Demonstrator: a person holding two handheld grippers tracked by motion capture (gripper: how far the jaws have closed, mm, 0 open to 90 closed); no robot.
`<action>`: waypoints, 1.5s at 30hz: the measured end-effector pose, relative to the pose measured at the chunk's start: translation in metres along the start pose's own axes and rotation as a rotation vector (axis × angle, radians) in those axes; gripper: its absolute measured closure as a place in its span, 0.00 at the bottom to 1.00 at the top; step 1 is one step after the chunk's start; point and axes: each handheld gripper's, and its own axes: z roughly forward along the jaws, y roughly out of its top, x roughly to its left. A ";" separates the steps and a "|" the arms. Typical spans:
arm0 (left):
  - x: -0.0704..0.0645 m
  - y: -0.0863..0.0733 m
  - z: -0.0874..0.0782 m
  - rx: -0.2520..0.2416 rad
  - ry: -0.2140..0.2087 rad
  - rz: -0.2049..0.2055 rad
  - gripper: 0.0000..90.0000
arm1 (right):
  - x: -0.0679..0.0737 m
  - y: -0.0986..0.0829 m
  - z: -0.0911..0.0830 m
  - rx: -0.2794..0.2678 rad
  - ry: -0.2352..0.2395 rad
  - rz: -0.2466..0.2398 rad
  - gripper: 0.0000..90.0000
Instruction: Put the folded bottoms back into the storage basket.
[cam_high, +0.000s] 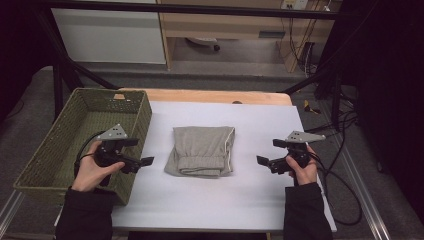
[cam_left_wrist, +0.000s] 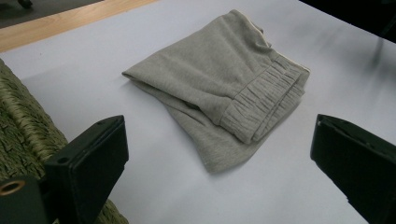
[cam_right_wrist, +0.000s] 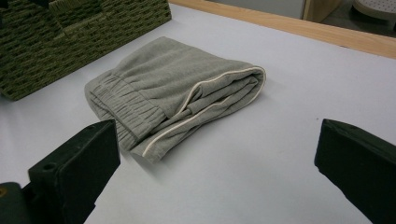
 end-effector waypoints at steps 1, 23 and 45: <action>0.000 0.000 0.000 0.000 0.000 0.000 0.04 | 0.000 0.000 0.000 0.002 0.000 0.000 0.01; -0.001 0.005 -0.005 -0.006 0.024 -0.015 0.04 | -0.001 -0.001 0.000 0.002 0.000 0.003 0.01; -0.011 0.017 -0.015 -0.034 0.038 -0.022 0.05 | 0.000 -0.001 0.003 0.014 -0.006 0.005 0.01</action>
